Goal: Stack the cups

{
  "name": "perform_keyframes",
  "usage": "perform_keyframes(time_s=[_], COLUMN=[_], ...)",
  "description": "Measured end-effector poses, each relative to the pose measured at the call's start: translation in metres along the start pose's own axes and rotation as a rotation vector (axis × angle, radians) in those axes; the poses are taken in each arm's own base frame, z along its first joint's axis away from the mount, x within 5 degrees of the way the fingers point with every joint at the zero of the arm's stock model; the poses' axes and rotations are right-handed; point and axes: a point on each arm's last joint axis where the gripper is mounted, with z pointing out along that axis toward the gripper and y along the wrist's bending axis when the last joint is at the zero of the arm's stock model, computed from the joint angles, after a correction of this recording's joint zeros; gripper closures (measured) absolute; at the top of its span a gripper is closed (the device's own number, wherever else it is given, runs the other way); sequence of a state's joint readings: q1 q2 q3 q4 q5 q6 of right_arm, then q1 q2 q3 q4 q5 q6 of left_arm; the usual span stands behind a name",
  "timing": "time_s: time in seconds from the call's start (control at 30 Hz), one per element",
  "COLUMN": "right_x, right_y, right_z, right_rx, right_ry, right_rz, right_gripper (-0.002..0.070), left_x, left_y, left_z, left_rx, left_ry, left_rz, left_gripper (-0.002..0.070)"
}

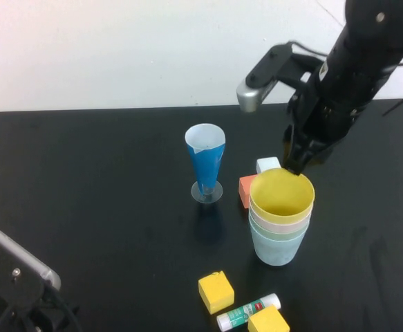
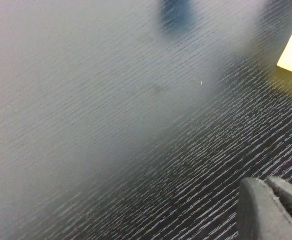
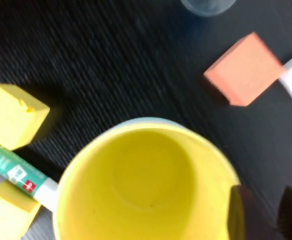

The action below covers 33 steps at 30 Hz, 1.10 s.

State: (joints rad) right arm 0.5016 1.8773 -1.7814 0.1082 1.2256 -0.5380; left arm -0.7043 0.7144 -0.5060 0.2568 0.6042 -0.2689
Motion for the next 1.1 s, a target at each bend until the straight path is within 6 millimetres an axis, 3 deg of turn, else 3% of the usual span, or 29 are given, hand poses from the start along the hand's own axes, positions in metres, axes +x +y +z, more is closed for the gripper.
perform_keyframes(time_s=[0.13,0.23,0.4,0.53,0.67,0.9,1.1], right_x=[0.003,0.008,0.021,0.03,0.044,0.068,0.097], right_y=[0.005,0.012,0.032,0.054,0.076,0.106,0.124], right_z=[-0.025,-0.057,-0.109,-0.137,-0.138,-0.112,-0.116], right_rx=[0.028,0.063,0.075,0.004,-0.09,-0.242,-0.149], right_ry=[-0.05,-0.11,-0.239,-0.362,-0.451,-0.622,-0.757], right_rz=[-0.023,-0.054,-0.08,-0.163,-0.301,-0.389,-0.457], right_gripper=[0.0611,0.0654,0.0673,0.0677,0.0678,0.0678,0.0678], left_x=[0.0,0.002,0.014,0.031,0.041,0.046,0.046], left_y=[0.0,0.002,0.007,0.012,0.016,0.022,0.023], left_z=[-0.006,-0.017,-0.032,-0.038,-0.05,-0.064,-0.064], left_rx=[0.008,0.019,0.012,-0.009,-0.007,-0.04,-0.043], left_ry=[-0.028,-0.084,-0.2,-0.264,-0.367,-0.463,-0.461], left_rz=[-0.02,-0.071,-0.116,-0.224,-0.275,-0.256,-0.256], left_gripper=[0.0676,0.0676,0.0676,0.0676,0.0676,0.0676,0.0676])
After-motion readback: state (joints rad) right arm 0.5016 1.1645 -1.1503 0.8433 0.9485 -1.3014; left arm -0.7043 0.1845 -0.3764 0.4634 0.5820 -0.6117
